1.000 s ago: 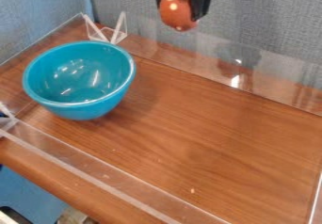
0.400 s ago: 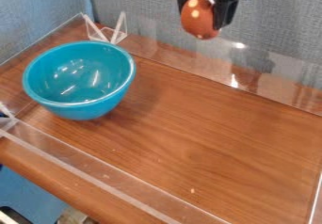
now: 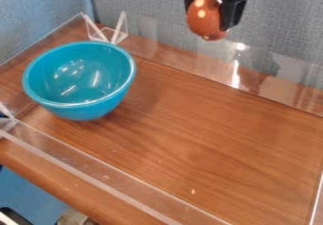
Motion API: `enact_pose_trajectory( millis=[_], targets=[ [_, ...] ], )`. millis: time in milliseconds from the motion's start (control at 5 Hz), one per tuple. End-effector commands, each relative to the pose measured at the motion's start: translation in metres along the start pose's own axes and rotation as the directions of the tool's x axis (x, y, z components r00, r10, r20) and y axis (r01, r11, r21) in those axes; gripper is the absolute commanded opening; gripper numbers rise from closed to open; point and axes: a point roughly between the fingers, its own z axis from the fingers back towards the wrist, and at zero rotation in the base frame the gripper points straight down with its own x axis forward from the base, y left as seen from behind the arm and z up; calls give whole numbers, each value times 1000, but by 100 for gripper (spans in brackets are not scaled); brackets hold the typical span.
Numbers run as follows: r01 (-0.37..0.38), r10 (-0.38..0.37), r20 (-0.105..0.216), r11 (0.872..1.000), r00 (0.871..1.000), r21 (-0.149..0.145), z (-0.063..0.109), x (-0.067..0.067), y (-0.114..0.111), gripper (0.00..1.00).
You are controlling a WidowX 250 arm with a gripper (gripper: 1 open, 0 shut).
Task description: Put the mushroom in the blue bowl
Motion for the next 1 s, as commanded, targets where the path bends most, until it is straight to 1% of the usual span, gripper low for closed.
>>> enact_pose_trajectory(
  millis=[0,600,800],
  targets=[
    [19,-20,83,1000,996,14,28,-4,-4,0],
    [25,-26,94,1000,995,15,34,-8,2,0],
    [-27,25,93,999,995,24,31,-30,30,0]
  ],
)
